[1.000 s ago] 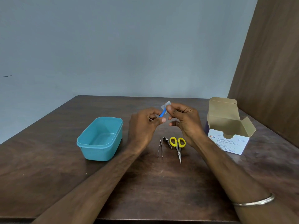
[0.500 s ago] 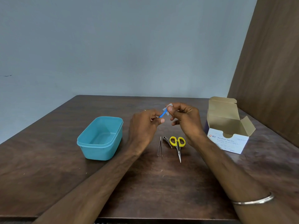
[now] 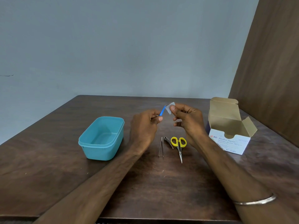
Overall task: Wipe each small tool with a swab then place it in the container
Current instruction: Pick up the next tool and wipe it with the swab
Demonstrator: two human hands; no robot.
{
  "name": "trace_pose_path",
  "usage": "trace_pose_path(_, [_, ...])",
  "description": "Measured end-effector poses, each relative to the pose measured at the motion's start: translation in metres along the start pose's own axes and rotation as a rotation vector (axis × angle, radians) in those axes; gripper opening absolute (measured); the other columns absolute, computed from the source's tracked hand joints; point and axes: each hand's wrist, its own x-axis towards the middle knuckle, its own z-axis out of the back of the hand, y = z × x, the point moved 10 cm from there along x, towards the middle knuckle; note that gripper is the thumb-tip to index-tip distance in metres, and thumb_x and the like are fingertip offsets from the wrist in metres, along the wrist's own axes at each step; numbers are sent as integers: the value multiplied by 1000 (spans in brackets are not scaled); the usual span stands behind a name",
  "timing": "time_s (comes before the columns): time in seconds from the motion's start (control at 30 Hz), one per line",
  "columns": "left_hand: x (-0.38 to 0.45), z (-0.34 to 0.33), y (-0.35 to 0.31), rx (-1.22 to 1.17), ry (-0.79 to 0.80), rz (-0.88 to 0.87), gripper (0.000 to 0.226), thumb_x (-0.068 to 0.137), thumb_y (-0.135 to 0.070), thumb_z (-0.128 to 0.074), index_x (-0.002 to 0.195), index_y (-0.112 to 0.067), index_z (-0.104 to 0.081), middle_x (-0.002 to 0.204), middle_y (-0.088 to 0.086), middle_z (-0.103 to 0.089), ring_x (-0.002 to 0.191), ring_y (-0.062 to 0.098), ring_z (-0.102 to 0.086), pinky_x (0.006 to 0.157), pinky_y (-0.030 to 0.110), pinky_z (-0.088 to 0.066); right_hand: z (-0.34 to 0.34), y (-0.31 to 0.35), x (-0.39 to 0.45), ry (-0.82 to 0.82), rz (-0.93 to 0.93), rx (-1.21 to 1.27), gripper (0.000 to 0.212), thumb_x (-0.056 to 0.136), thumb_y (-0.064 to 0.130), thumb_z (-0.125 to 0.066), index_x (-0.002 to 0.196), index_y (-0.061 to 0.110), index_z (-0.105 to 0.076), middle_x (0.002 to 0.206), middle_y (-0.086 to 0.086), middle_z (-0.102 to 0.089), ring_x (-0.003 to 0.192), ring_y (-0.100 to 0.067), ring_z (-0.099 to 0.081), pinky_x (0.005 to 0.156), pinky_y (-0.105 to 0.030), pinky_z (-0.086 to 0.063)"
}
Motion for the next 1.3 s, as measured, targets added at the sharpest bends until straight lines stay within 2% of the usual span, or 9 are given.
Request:
trace_pose_path(0.1, [-1, -4, -1, -6, 27, -6, 22, 89, -18, -68, 111, -17, -69, 93, -3, -76, 75, 9, -69, 75, 27, -54, -8, -2, -3, 69, -10, -12, 10, 86, 18, -76, 95, 15, -78, 80, 1, -72, 62, -13, -56, 56, -32, -49])
trace_pose_path(0.27, [-3, -5, 1, -107, 38, 6, 47, 84, -14, -70, 126, -25, -50, 83, -3, -75, 80, 13, -70, 80, 36, -55, -19, -5, -6, 171, -42, -40, 13, 88, 19, -73, 97, 11, -78, 84, -3, -72, 64, -12, -56, 55, -30, -50])
trace_pose_path(0.43, [-3, -4, -1, -136, 61, 2, 54, 85, -15, -71, 132, -27, -49, 85, -3, -75, 82, 8, -70, 79, 30, -54, -30, -9, -8, 270, -48, -110, 13, 91, 21, -69, 96, 12, -77, 79, -5, -71, 66, -11, -59, 58, -30, -51])
trace_pose_path(0.63, [0, 5, -5, -89, -8, -12, 38, 85, -40, -70, 121, -30, -66, 108, -9, -73, 96, 2, -66, 83, 22, -52, -28, 9, -8, 233, 124, -301, 11, 93, 14, -67, 89, 20, -76, 77, -5, -69, 61, -5, -57, 54, -25, -50])
trace_pose_path(0.77, [-1, 15, -7, -92, -118, -64, 20, 88, -36, -68, 102, -24, -75, 96, -12, -74, 93, 1, -66, 80, 20, -50, -36, 10, -11, 267, 166, -369, 9, 91, 16, -70, 93, 12, -78, 84, -19, -71, 63, -7, -56, 54, -24, -49])
trace_pose_path(0.87, [1, 16, -6, -91, -129, -82, 12, 90, -28, -67, 93, -21, -76, 87, -12, -74, 86, 2, -66, 77, 21, -51, -39, 7, -12, 283, 170, -382, 8, 89, 16, -72, 95, 12, -78, 89, -21, -72, 64, -8, -55, 55, -26, -49])
trace_pose_path(0.97, [2, 15, -3, -87, -131, -72, 11, 90, -25, -67, 92, -19, -76, 85, -10, -74, 83, 3, -66, 74, 19, -50, -40, 6, -12, 302, 166, -385, 5, 88, 16, -74, 91, 17, -78, 89, -18, -73, 66, -10, -56, 57, -29, -49])
trace_pose_path(1.13, [2, 15, -4, -68, -129, -79, 11, 91, -25, -65, 91, -19, -75, 85, -8, -73, 81, 2, -66, 71, 15, -49, -41, 1, -12, 334, 153, -399, 7, 87, 19, -75, 86, 25, -77, 79, 4, -73, 65, -8, -57, 57, -28, -49])
trace_pose_path(1.3, [2, 19, 0, -62, -160, -53, 11, 90, -28, -66, 87, -22, -74, 79, -12, -72, 76, -1, -65, 68, 22, -53, -47, -6, -11, 379, 147, -430, 5, 84, 20, -78, 89, 21, -78, 80, 6, -75, 64, -3, -58, 64, -21, -50])
